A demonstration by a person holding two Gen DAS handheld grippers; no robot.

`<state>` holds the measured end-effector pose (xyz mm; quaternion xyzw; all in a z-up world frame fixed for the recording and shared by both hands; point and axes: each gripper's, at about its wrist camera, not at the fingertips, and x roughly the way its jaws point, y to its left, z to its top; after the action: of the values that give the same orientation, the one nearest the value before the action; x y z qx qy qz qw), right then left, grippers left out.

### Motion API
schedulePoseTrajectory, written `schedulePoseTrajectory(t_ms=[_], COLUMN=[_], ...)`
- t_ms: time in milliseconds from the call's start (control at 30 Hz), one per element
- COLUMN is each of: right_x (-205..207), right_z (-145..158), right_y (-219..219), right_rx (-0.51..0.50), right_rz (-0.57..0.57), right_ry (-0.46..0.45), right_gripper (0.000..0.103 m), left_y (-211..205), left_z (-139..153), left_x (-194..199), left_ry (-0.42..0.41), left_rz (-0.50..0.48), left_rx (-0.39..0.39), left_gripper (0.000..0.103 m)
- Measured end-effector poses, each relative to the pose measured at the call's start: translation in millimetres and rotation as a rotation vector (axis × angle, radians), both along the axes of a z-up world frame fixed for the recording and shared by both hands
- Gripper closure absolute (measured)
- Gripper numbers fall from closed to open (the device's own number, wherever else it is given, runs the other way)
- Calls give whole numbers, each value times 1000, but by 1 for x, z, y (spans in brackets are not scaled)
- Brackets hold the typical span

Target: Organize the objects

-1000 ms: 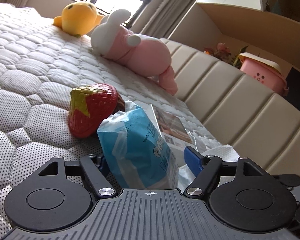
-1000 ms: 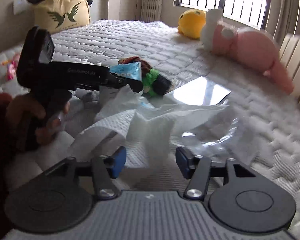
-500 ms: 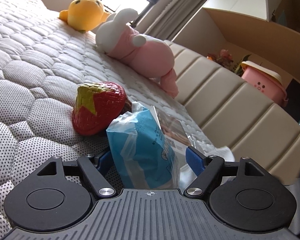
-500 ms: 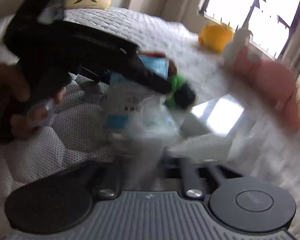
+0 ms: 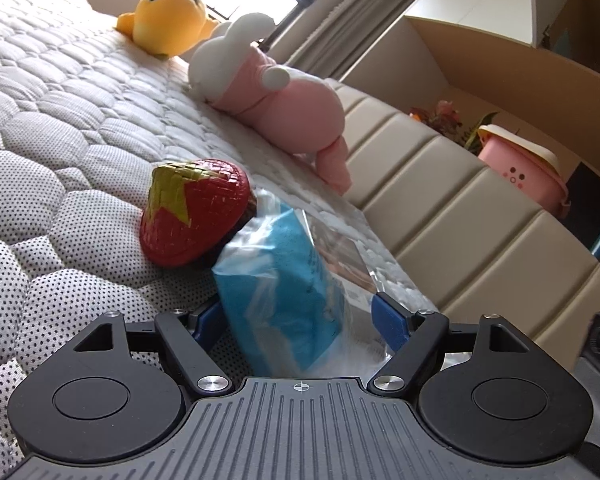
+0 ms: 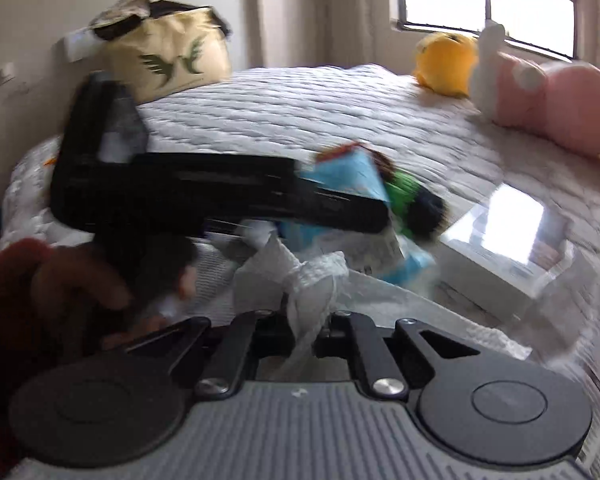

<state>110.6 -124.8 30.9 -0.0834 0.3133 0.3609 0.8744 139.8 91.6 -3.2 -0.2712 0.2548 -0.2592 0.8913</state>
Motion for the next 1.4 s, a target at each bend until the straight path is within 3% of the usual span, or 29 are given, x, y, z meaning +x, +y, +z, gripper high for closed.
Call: schedulePoseTrajectory(t_ms=[200, 400, 533, 767, 900, 1033, 1100, 1267, 1400], right_x=[-5, -7, -16, -31, -31, -6, 13, 54, 50], right_z=[-2, -10, -9, 28, 59, 70, 63, 28, 16], right_y=[-57, -127, -162, -175, -171, -141, -114, -79, -107], right_rx=[-21, -20, 47, 138, 250, 399, 378, 174, 221], right_rz=[-163, -368, -455, -469, -438, -304, -259, -296, -383], right_ry=[-10, -16, -5, -90, -135, -74, -52, -34, -24], right_gripper=[94, 94, 94, 94, 94, 94, 94, 94, 94], left_y=[-11, -69, -100, -123, -123, -116, -118, -115, -111], left_z=[11, 41, 42, 35, 31, 25, 20, 20, 20], left_x=[-4, -35, -60, -73, -62, -44, -40, -39, -35], left_ry=[-46, -280, -344, -325, -275, -178, -149, -147, -131], left_rz=[3, -74, -155, -294, -262, -222, -230, -222, -225], left_rx=[75, 369, 490, 486, 467, 411, 425, 421, 405], left_gripper=[23, 27, 29, 24, 20, 16, 16, 10, 10])
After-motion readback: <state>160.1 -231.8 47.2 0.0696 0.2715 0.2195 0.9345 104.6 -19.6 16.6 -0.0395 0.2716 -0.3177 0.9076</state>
